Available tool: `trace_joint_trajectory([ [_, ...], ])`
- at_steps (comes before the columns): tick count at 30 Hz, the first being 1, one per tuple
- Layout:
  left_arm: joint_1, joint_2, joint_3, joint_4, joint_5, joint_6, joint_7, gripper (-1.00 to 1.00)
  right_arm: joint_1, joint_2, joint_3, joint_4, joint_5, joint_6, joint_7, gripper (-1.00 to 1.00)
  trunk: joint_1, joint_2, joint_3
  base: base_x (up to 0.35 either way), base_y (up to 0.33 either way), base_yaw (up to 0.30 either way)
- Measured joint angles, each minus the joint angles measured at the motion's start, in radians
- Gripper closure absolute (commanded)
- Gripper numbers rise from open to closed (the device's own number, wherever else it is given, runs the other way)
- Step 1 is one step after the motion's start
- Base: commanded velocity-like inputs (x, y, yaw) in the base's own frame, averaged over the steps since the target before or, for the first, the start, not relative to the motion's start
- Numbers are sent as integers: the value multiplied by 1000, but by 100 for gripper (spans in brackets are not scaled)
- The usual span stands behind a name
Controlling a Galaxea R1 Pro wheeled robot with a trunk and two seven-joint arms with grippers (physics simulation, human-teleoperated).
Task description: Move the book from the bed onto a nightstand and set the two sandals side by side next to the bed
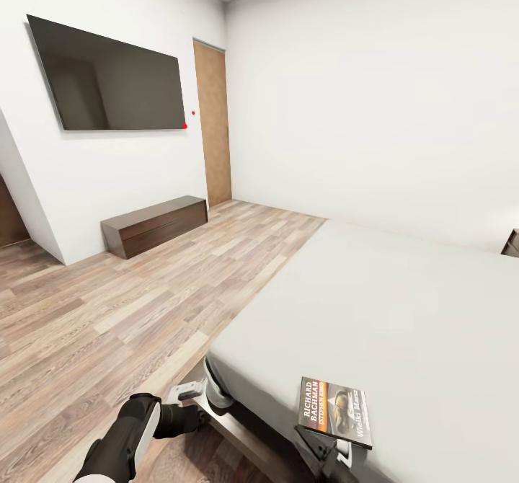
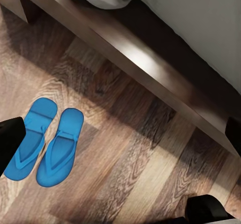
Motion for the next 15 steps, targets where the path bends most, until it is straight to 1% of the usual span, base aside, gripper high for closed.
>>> trace_joint_trajectory([
  [1,0,0,0,0,0,0,0,-100,0,0,-19,0,-3,0,0,-100,0,0,0,0,0,0],
  [3,0,0,0,0,0,0,0,-100,0,0,-43,0,-7,0,0,-100,0,0,0,0,0,0],
  [4,0,0,0,0,0,0,0,-100,0,0,-48,-1,-8,-1,0,-100,0,0,0,0,0,0],
  [9,0,0,0,0,0,0,0,-100,0,0,-64,-1,-9,-1,0,-100,0,0,0,0,0,0],
  [15,0,0,0,0,0,0,0,-100,0,1,-67,1,-10,-1,0,-100,0,0,0,0,0,0],
])
